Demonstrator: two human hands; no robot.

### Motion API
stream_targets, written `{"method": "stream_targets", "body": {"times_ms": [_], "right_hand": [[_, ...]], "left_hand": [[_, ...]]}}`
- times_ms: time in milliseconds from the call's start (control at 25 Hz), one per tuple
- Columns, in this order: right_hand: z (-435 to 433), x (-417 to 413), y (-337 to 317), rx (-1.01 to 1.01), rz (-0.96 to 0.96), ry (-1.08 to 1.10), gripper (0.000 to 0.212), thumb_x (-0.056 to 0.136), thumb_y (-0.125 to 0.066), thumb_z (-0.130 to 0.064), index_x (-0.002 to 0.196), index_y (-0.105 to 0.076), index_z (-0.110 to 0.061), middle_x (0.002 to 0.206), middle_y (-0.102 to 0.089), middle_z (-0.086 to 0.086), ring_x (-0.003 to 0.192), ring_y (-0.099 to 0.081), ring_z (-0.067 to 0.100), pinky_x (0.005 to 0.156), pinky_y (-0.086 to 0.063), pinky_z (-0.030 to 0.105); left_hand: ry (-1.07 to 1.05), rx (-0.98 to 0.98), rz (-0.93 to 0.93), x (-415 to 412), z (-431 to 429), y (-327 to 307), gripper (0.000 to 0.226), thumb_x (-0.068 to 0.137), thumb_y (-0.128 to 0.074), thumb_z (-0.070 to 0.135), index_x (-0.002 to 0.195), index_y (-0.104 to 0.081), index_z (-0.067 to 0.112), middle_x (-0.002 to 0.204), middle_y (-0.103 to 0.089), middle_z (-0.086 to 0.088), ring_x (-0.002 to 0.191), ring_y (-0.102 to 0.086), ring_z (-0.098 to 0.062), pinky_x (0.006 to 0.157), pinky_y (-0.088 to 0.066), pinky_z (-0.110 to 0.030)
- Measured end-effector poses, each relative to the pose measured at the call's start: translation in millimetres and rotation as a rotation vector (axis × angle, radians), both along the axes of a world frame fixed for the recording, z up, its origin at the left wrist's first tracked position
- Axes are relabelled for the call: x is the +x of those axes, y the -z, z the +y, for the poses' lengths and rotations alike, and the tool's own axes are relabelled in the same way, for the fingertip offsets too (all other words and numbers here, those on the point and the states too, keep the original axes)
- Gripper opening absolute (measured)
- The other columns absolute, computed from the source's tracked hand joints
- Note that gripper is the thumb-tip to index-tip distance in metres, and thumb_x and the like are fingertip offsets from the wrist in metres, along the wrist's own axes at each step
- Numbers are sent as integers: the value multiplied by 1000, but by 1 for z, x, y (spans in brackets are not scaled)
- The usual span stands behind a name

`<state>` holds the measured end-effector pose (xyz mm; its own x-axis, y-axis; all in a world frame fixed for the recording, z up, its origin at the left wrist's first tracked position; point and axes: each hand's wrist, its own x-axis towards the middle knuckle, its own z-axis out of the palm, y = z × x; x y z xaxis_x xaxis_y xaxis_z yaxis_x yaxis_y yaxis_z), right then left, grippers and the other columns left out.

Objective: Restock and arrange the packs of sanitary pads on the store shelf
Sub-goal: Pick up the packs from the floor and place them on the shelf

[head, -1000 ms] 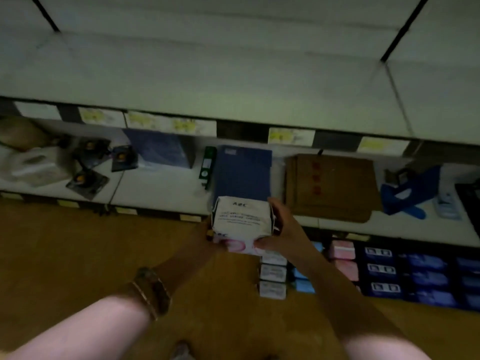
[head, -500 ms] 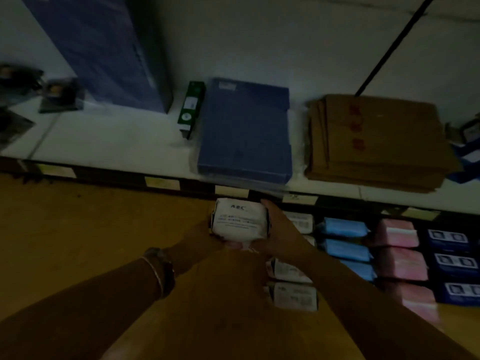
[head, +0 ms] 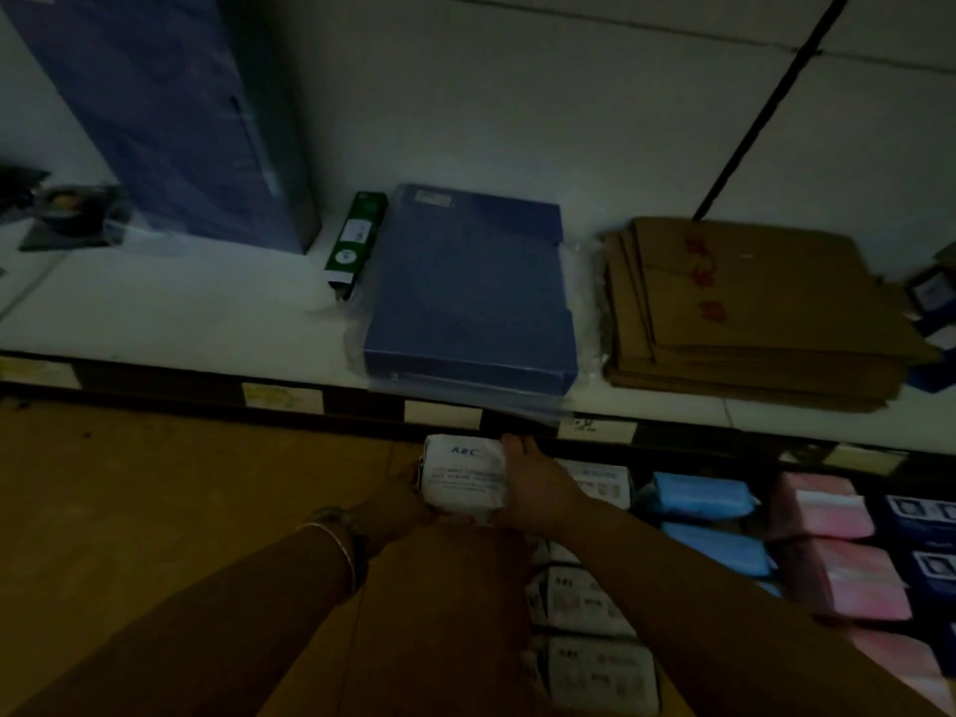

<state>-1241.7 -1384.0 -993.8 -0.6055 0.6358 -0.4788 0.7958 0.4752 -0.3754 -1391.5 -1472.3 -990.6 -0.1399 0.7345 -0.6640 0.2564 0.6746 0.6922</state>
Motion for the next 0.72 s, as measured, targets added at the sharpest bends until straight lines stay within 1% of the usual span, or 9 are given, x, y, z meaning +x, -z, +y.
{"method": "stream_targets", "body": {"times_ms": [200,360,440,560,720], "right_hand": [[6,-6,20,63,-74,-25,89,79,-72,-32,145,-16,-7,140,-32,19,121,-45,33,95,-41,38],[6,-6,29,49,-126,-4,91,79,-72,-34,145,-15,-7,141,-30,19,122,-43,34,97,-40,38],[7,-8,33,45,-138,3,93,78,-73,-35,145,-15,-8,141,-30,19,122,-42,33,97,-40,39],[10,-7,39,71,-153,6,90,78,-72,-32,145,-15,-10,141,-30,19,124,-40,34,99,-38,41],[4,-8,41,137,-179,-15,84,83,-67,-29,144,-15,-8,141,-29,19,127,-34,35,104,-33,42]], "left_hand": [[8,1,34,-1,6,15,61,89,-55,-1,142,-27,8,140,-42,-16,126,-43,-30,100,-37,-32],[-74,25,14,8,9,20,55,90,-50,-6,140,-29,3,134,-45,-23,123,-44,-40,98,-37,-38],[-113,30,3,9,9,26,54,90,-48,-8,139,-31,3,134,-46,-24,122,-43,-42,99,-37,-40],[-118,52,7,9,10,32,53,89,-51,-6,138,-33,4,134,-47,-21,122,-46,-37,100,-37,-38],[-51,49,40,8,8,35,58,91,-52,2,142,-25,8,140,-42,-16,128,-42,-30,102,-36,-31]]}}
